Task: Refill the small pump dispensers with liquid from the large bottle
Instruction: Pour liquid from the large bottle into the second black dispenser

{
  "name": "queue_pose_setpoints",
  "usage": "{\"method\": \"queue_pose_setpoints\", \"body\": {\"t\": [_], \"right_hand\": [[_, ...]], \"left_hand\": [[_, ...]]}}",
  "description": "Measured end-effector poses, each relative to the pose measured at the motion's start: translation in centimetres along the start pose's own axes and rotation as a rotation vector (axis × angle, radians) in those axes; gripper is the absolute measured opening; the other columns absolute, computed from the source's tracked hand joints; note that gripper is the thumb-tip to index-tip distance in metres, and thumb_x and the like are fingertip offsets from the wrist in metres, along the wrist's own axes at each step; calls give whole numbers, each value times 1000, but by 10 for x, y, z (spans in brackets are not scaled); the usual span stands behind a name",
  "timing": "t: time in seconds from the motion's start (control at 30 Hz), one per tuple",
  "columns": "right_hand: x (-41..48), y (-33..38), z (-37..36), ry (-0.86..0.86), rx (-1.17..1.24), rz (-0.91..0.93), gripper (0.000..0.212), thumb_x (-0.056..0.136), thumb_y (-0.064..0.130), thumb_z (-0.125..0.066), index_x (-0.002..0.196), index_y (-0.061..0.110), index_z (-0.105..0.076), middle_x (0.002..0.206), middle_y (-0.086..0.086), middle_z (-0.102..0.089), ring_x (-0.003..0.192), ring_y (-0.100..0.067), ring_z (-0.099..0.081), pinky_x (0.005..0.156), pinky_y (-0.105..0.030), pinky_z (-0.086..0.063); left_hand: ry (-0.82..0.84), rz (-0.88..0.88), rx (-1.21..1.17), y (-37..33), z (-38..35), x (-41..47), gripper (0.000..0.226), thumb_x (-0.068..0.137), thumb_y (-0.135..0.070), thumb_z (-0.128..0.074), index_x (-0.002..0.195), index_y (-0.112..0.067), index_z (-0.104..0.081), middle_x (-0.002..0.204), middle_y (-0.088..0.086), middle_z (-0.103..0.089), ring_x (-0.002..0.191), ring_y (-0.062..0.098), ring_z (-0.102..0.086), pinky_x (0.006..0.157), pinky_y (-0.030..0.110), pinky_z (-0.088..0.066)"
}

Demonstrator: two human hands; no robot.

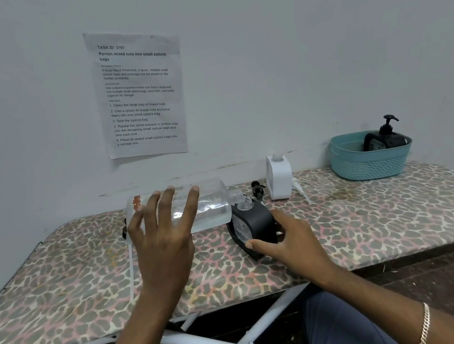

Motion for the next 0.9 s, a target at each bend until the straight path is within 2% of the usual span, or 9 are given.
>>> {"method": "queue_pose_setpoints", "body": {"t": [0.27, 0.6, 0.9], "right_hand": [[0, 1, 0, -4, -5, 3, 58, 77, 60, -83, 126, 33, -66, 110, 23, -74, 106, 0, -67, 98, -35, -56], [-1, 2, 1, 0, -4, 1, 50, 80, 50, -86, 123, 31, -68, 106, 23, -74, 101, 5, -67, 94, -26, -55], [0, 1, 1, -1, -10, -1, 53, 78, 56, -84, 122, 31, -67, 109, 25, -73, 106, 3, -66, 97, -29, -54]], "left_hand": [[5, -1, 0, 0, 0, 0, 90, 71, 13, -67, 152, -26, -55, 145, 16, -58, 136, 39, -53, 111, 56, -31], [12, -4, 2, 0, -1, 0, 92, 71, 13, -68, 153, -26, -55, 145, 15, -58, 136, 39, -53, 111, 56, -31], [14, -4, 2, -1, -1, 0, 93, 70, 14, -67, 153, -26, -55, 145, 15, -58, 136, 39, -54, 109, 55, -31]]}}
Point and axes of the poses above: each hand's wrist, its own x-axis towards the middle knuckle, its own z-axis out of the back of the hand, y = z × x, the point moved 10 cm from there along x, towards the middle knuckle
